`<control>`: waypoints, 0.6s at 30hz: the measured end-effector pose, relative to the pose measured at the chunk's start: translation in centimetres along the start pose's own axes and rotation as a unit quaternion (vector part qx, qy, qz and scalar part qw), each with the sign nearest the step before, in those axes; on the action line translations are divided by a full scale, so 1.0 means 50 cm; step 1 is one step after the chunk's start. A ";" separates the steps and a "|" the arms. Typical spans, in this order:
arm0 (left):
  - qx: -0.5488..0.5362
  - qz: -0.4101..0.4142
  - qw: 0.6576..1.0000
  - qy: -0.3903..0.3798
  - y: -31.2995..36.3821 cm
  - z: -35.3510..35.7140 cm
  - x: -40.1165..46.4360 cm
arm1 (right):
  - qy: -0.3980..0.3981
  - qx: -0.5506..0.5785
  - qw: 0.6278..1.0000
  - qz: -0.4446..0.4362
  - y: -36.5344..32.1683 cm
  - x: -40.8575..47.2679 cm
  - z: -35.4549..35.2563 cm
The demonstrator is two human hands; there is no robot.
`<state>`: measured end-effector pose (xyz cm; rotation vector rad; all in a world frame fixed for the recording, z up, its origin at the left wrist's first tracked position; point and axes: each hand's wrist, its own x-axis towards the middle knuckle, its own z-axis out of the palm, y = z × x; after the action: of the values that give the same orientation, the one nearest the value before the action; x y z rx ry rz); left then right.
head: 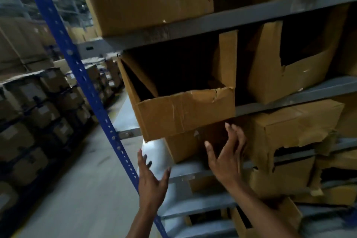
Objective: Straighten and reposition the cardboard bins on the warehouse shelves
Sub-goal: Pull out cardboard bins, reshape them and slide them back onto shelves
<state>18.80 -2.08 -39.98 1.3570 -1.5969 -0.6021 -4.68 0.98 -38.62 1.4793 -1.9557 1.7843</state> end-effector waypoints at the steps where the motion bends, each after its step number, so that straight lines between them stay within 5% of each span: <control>1: 0.005 -0.026 0.999 -0.023 -0.037 0.015 -0.015 | -0.027 -0.008 1.000 0.012 0.031 -0.033 0.009; 7: 0.017 -0.105 0.985 -0.135 -0.102 0.082 -0.074 | -0.244 -0.034 0.956 0.162 0.175 -0.100 0.001; 18: -0.100 -0.160 0.973 -0.136 -0.059 0.188 0.009 | -0.362 -0.029 0.880 0.307 0.232 0.107 0.047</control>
<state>12.05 -5.11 -46.52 1.4359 -1.4867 -1.1559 -14.28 -5.85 -44.09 1.8211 -3.1045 1.3947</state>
